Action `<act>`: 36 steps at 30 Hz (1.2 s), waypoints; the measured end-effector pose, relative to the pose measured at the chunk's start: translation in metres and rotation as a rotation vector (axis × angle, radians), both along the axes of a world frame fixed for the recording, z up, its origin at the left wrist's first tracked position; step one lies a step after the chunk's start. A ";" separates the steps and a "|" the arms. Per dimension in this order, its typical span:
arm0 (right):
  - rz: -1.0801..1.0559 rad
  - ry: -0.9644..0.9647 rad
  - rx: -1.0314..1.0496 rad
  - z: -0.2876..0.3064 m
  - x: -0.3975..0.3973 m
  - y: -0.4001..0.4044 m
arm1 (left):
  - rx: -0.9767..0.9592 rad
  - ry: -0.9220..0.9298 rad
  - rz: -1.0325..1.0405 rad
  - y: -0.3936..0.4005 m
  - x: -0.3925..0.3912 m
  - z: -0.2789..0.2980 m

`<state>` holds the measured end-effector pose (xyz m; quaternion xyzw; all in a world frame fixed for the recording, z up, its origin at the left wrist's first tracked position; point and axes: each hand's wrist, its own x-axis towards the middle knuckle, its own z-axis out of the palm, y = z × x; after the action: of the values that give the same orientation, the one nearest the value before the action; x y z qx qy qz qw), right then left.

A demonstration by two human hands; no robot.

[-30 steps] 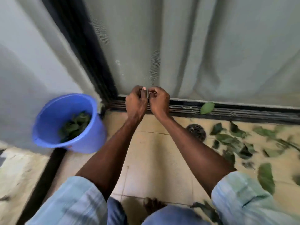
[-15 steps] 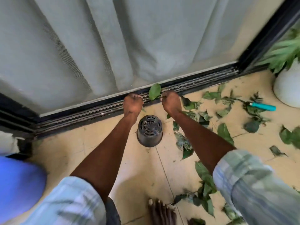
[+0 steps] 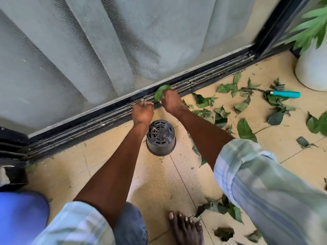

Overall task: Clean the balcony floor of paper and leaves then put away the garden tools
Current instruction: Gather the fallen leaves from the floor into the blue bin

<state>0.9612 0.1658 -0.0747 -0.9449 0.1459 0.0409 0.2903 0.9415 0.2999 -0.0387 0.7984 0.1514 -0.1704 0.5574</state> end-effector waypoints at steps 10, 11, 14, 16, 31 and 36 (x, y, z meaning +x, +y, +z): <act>-0.109 0.019 -0.124 -0.007 0.018 0.013 | -0.064 0.142 0.130 0.051 0.019 -0.010; -0.113 0.016 -0.087 -0.008 0.017 0.011 | -0.077 0.146 0.139 0.051 0.018 -0.011; -0.238 -0.101 0.214 0.009 0.016 0.012 | -0.269 0.194 0.189 0.050 0.016 -0.007; -0.207 -0.143 0.500 0.027 0.011 0.022 | -0.534 0.274 0.177 0.048 0.017 -0.005; 0.445 0.213 0.038 -0.024 0.000 0.019 | -0.478 0.391 0.421 0.094 0.006 -0.031; 0.389 0.204 -0.031 -0.040 -0.005 0.024 | -0.492 0.394 0.340 0.091 0.004 -0.026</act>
<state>0.9561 0.1898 -0.1152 -0.9505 -0.0097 0.1895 0.2462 0.9457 0.3911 -0.0645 0.5553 0.3412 -0.2573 0.7135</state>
